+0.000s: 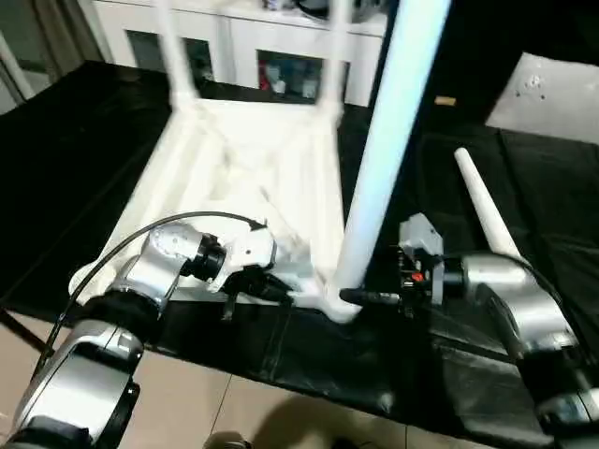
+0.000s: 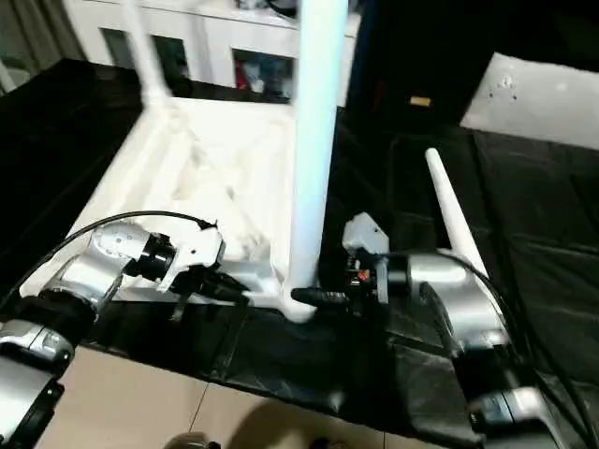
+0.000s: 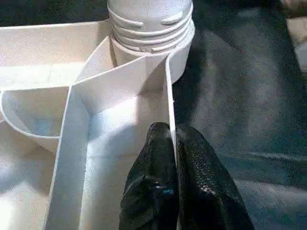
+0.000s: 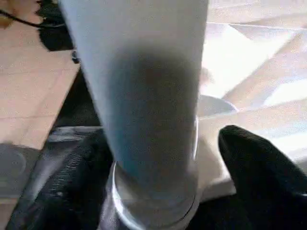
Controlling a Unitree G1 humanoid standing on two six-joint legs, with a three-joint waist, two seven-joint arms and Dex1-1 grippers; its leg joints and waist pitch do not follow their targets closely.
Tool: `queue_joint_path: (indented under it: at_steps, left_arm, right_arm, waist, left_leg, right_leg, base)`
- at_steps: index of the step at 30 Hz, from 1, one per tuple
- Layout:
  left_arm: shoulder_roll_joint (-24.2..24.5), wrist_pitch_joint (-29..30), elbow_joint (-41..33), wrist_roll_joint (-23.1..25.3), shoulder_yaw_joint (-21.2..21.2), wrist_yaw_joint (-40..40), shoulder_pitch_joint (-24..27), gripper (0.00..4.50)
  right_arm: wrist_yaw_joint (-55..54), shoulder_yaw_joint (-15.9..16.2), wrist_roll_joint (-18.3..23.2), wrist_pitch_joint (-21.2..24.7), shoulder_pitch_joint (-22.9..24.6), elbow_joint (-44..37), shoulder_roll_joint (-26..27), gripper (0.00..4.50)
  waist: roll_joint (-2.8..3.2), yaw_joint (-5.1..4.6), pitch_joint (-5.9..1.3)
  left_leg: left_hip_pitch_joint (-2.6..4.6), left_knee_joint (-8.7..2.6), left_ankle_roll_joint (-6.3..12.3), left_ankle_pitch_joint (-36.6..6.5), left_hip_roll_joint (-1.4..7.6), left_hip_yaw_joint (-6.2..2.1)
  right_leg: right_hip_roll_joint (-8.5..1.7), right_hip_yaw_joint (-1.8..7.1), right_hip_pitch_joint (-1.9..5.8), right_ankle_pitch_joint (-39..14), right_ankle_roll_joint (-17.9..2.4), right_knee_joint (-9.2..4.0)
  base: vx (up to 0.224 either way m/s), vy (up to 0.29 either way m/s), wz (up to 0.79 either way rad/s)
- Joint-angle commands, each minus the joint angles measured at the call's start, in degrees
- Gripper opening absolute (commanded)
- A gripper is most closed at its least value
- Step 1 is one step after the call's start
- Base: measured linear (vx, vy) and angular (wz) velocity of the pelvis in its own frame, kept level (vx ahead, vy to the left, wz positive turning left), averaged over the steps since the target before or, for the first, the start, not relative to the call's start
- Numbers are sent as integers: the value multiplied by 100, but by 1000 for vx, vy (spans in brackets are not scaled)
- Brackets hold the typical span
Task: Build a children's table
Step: Rotate leg to tighten
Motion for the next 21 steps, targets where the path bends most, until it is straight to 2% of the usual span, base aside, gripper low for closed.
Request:
queue_joint_path:
  at_steps: [1,2,5,11,14,17,21]
  left_arm:
    - [-38,-165,-67,147,-258,-313,-138,0]
    - [-38,-179,-47,142,-265,-325,-153,0]
    - [-40,-223,33,145,-275,-370,-203,0]
    - [-46,-338,177,156,-295,-444,-261,0]
    - [-49,-359,203,164,-297,-469,-264,0]
    - [-57,-398,244,181,-299,-471,-268,0]
    - [-63,-393,275,167,-274,-405,-255,0]
  right_arm:
    - [142,43,30,27,-50,34,-9,353]
    - [184,59,43,50,-59,38,-11,334]
    - [317,130,89,156,-95,58,-39,314]
    - [549,205,182,315,-161,117,-77,277]
    - [602,210,190,339,-167,120,-66,237]
    - [641,232,204,386,-136,70,-68,216]
    - [645,264,246,467,-28,-54,-69,208]
  waist:
    - [-42,-32,-469]
    - [-41,-31,-468]
    - [-49,-31,-468]
    - [-57,-31,-460]
    - [-61,-33,-466]
    - [-58,-32,-465]
    - [-56,-34,-449]
  left_leg:
    - [-45,-375,405,-271,265,-4]
    - [-44,-376,403,-278,266,-5]
    - [-66,-372,412,-221,249,-11]
    - [-73,-371,384,-260,227,-6]
    - [-81,-365,380,-217,228,-8]
    - [-72,-369,405,-168,249,-16]
    - [-64,-375,373,-250,239,-11]
  right_leg:
    - [-460,423,432,-2240,-54,-437]
    - [-459,423,431,-2222,-62,-437]
    - [-447,419,450,-2103,-69,-414]
    - [-434,402,458,-2256,38,-447]
    - [-431,401,461,-2189,41,-428]
    - [-434,407,450,-2057,-39,-407]
    - [-439,403,452,-2210,4,-439]
  base:
    - [0,0,0]
    - [0,0,0]
    - [0,0,0]
    - [0,0,0]
    - [0,0,0]
    - [0,0,0]
    - [0,0,0]
